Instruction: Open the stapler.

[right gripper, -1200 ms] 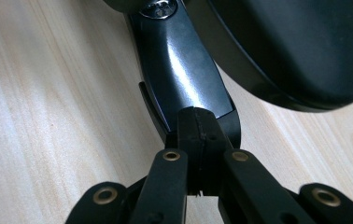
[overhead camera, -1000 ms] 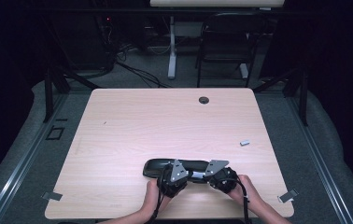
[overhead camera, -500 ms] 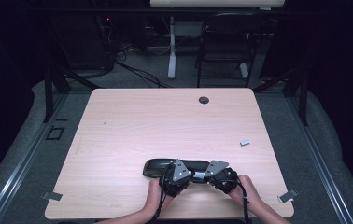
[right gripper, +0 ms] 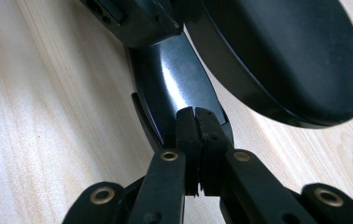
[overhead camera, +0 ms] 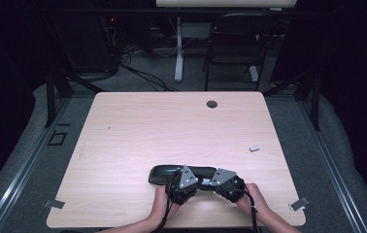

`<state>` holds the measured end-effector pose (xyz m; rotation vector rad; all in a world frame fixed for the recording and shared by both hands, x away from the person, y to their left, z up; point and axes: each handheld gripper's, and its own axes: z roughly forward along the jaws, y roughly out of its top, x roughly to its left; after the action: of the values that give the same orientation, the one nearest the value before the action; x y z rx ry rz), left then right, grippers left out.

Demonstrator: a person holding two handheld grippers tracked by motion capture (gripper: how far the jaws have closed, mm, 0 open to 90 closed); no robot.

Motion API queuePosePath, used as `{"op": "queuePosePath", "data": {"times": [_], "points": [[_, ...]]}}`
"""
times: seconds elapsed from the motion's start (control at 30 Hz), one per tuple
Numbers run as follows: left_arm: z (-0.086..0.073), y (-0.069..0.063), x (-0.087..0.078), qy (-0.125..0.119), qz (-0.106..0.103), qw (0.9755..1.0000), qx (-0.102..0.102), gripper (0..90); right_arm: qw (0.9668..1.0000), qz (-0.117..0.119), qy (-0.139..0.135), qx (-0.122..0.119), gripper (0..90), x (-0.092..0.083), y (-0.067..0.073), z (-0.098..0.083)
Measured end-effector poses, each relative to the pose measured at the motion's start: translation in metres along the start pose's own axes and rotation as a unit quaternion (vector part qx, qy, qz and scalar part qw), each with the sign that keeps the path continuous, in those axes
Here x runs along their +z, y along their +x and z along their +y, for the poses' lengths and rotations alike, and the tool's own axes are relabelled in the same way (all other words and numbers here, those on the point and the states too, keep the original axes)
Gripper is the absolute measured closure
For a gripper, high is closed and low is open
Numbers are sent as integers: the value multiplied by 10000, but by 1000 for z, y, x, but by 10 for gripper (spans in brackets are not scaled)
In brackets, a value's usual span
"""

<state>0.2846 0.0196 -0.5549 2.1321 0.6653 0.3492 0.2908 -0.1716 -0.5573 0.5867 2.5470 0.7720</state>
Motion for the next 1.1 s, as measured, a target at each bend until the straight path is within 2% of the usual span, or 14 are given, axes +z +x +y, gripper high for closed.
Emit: {"op": "queuePosePath", "data": {"times": [0.03,0.1,0.13,0.17,0.27,0.3,0.33,0.43,0.5,0.57,0.73,1.1], "points": [[0,0,0,0,-3,10000,0,893,10000,-22,-57,13,895,0,1,-1],[0,0,0,1,-9,10000,-10,893,9999,-78,-51,-146,899,0,4,-1],[0,0,0,4,-6,10000,-3,893,9998,-55,-157,-109,900,1,6,-1],[0,0,0,4,-4,10000,0,893,9998,-62,-101,-166,900,0,6,0],[0,0,0,16,9,10000,5,897,9998,2,-129,-147,900,1,6,1],[0,0,0,6,3,10000,2,899,9998,20,-187,-44,900,3,7,1],[0,0,0,11,14,10000,0,900,9999,17,-116,-91,900,2,6,2],[0,0,0,-1,27,10000,38,900,9998,78,-168,-3,900,3,4,2],[0,0,0,1,33,10000,58,900,9998,131,-135,-53,900,3,2,2],[0,-1,0,7,45,10000,85,896,9996,163,-224,68,900,4,2,1],[1,-3,4,-36,99,9999,-18,900,9998,131,-150,7,900,3,3,2],[3,-6,5,-37,190,9998,20,900,9998,151,-100,110,900,4,3,4]]}}
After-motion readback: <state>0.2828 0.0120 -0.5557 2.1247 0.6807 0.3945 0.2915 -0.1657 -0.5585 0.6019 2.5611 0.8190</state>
